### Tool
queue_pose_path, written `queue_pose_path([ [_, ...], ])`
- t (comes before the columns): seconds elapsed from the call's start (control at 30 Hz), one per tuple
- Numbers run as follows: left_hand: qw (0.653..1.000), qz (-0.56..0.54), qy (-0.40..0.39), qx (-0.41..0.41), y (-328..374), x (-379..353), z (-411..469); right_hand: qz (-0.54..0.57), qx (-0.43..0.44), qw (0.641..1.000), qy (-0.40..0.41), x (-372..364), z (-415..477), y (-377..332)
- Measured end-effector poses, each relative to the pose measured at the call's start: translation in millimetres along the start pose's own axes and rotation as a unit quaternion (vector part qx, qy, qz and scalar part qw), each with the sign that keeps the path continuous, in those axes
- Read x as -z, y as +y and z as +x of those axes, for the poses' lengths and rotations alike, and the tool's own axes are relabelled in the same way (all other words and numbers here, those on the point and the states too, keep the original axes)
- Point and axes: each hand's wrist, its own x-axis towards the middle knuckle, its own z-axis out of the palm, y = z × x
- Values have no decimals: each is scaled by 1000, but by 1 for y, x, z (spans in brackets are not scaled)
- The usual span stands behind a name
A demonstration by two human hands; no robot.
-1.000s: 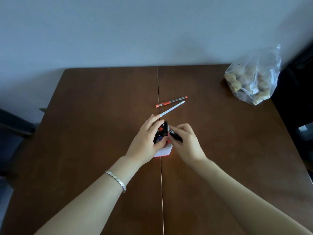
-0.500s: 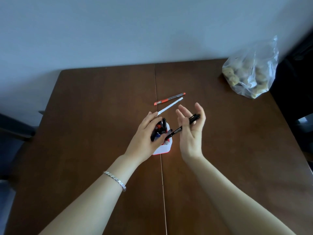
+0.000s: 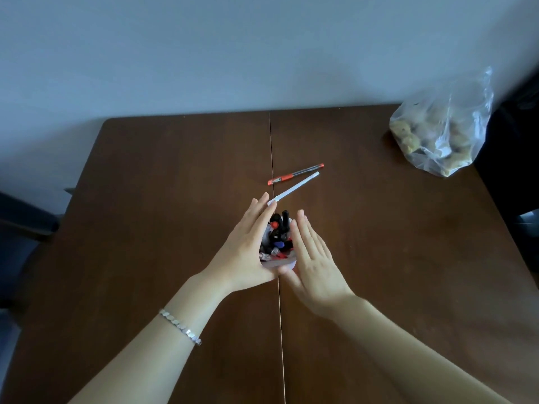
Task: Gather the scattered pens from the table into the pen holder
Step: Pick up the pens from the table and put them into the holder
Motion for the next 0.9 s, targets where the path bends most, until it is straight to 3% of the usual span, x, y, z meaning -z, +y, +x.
queue_pose_path([
  [0.07,1000,15,17,5,-5,0,-1,59,24,997,35,21,13,10],
  [0.13,999,7,25,20,-8,-1,0,56,-33,990,123,40,42,29],
  [0.17,999,6,26,26,-9,-3,1,29,-72,989,127,46,61,40],
  [0.23,999,16,34,29,-10,-7,1,-38,-121,991,40,49,100,57],
  [0.37,998,-11,55,20,-15,-12,0,-209,-68,971,-97,23,169,79],
  [0.57,998,-34,38,43,-17,-11,0,-345,-75,929,-109,-15,179,77],
  [0.73,996,-42,17,74,-10,-6,1,-226,-154,947,-167,-7,124,72],
  [0.8,991,-73,20,109,0,-1,4,-84,-216,965,-123,10,96,72],
  [0.9,980,-112,65,149,14,1,10,112,-256,960,20,49,56,62],
])
